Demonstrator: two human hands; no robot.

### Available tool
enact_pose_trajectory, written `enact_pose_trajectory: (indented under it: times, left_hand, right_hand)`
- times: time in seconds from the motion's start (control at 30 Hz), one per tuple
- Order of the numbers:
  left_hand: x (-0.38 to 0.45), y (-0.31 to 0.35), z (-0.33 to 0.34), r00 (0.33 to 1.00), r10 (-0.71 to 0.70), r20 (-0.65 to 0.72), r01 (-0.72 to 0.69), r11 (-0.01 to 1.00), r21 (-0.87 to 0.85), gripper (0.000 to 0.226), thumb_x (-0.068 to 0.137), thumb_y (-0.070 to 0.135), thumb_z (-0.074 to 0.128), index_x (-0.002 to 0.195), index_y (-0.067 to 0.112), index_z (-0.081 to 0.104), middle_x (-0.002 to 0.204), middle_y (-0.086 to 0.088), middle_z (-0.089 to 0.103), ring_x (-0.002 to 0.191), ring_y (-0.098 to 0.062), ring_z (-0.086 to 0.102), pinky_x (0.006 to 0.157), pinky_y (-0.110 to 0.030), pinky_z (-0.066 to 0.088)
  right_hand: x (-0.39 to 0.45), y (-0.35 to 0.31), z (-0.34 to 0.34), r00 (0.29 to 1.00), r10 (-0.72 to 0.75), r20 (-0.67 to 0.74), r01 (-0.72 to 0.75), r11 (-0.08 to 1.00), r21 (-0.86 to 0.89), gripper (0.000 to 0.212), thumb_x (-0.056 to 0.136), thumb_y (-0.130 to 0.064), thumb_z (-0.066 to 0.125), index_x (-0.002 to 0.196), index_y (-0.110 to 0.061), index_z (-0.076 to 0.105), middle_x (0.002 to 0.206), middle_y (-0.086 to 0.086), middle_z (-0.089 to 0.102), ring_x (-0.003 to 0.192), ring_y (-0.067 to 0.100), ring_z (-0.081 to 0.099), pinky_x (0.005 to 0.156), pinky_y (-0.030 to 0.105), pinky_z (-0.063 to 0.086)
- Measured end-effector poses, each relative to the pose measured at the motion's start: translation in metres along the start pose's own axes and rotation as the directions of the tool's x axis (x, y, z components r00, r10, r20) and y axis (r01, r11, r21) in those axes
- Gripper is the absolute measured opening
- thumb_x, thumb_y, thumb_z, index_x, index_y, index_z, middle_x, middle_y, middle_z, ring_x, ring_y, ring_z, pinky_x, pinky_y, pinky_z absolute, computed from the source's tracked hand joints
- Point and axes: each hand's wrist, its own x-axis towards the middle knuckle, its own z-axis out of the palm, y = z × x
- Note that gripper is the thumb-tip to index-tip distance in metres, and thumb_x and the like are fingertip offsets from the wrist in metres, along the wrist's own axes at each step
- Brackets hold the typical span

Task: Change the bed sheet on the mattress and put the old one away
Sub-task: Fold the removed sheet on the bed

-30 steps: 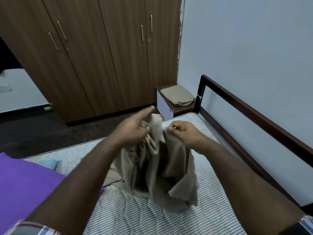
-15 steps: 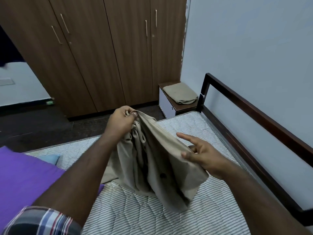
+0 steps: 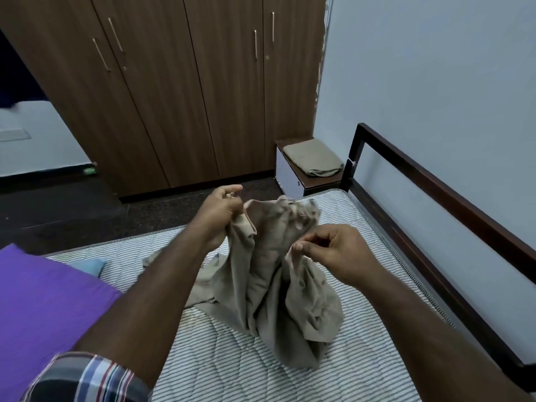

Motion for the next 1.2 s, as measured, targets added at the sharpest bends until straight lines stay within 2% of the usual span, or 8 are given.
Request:
enact_pose_trajectory:
  times: [0.07,0.13,0.2,0.47,0.57,0.7,0.97,1.2]
  left_hand:
    - [-0.007,-0.002,-0.008,0.999,-0.046,-0.024,0.042,0.984,-0.174,0.042,0.090,-0.014,0.042,0.123,0.003,0.060,0.101,-0.012,0.060,0.072,-0.011,0.063,0.068,-0.022,0.052]
    - [-0.015,-0.007,-0.015,0.999,-0.050,-0.008,0.047,0.976,-0.212,0.036,0.092,-0.013,0.045,0.115,0.006,0.065,0.104,-0.014,0.067,0.086,-0.017,0.069,0.077,-0.027,0.055]
    - [-0.022,-0.012,-0.018,0.999,-0.031,0.015,0.033,0.976,-0.213,0.029,0.095,-0.010,0.051,0.113,0.007,0.067,0.107,-0.014,0.073,0.098,-0.023,0.071,0.087,-0.033,0.056]
    - [-0.049,-0.037,-0.020,0.996,-0.035,-0.087,0.018,0.981,-0.194,0.012,0.093,-0.002,0.064,0.101,0.007,0.066,0.092,-0.009,0.076,0.086,-0.020,0.071,0.077,-0.030,0.058]
    - [-0.059,-0.042,-0.020,0.995,-0.037,-0.095,0.015,0.976,-0.219,0.011,0.088,-0.003,0.069,0.092,0.008,0.068,0.083,-0.010,0.072,0.074,-0.017,0.068,0.068,-0.027,0.056]
    - [-0.067,-0.042,-0.018,0.998,-0.012,-0.062,-0.003,0.970,-0.243,0.015,0.084,0.000,0.073,0.096,0.009,0.072,0.077,-0.007,0.072,0.069,-0.014,0.067,0.065,-0.025,0.056]
    - [-0.081,-0.042,-0.017,0.984,-0.023,0.175,0.095,0.903,-0.419,0.027,0.093,-0.009,0.055,0.113,0.004,0.066,0.102,-0.020,0.071,0.091,-0.025,0.067,0.085,-0.032,0.055]
    - [-0.089,-0.047,-0.005,0.997,-0.022,0.073,0.054,0.880,-0.473,0.010,0.078,0.006,0.072,0.083,0.013,0.067,0.086,-0.009,0.072,0.077,-0.016,0.068,0.069,-0.025,0.056]
  right_hand:
    - [0.000,0.002,0.006,0.991,-0.128,-0.049,0.117,0.975,-0.187,0.009,0.081,-0.035,0.081,0.078,-0.029,0.077,0.087,-0.008,0.061,0.084,0.005,0.057,0.079,0.020,0.046]
    - [0.002,-0.001,0.015,0.982,-0.186,-0.025,0.179,0.969,-0.172,0.012,0.084,-0.040,0.075,0.078,-0.031,0.071,0.089,-0.012,0.058,0.088,0.005,0.055,0.077,0.026,0.047]
    - [0.005,-0.007,0.025,0.985,-0.170,0.036,0.173,0.975,-0.140,0.011,0.090,-0.037,0.067,0.082,-0.029,0.065,0.081,-0.014,0.062,0.078,0.006,0.058,0.069,0.028,0.046]
    - [0.012,-0.021,0.058,0.989,-0.075,0.130,0.089,0.990,-0.112,0.006,0.093,-0.027,0.070,0.097,-0.030,0.067,0.070,-0.015,0.066,0.063,0.001,0.057,0.060,0.016,0.042]
    - [0.015,-0.024,0.060,0.974,0.002,0.226,0.011,0.998,-0.056,0.029,0.085,-0.022,0.079,0.113,-0.028,0.073,0.086,-0.009,0.075,0.079,-0.003,0.067,0.078,0.021,0.055]
    - [0.019,-0.028,0.058,0.947,-0.003,0.321,0.056,0.986,-0.155,0.019,0.087,-0.010,0.076,0.104,-0.018,0.079,0.099,-0.009,0.077,0.094,-0.002,0.069,0.092,0.028,0.055]
    - [0.019,-0.044,0.059,0.975,-0.058,0.216,-0.028,0.926,0.377,0.019,0.087,0.000,0.072,0.101,-0.013,0.075,0.098,0.009,0.077,0.099,0.024,0.073,0.090,0.037,0.059]
    - [0.024,-0.035,0.068,0.998,0.026,0.060,-0.044,0.944,0.327,0.013,0.081,-0.001,0.077,0.090,-0.011,0.078,0.090,0.006,0.078,0.092,0.024,0.074,0.091,0.044,0.059]
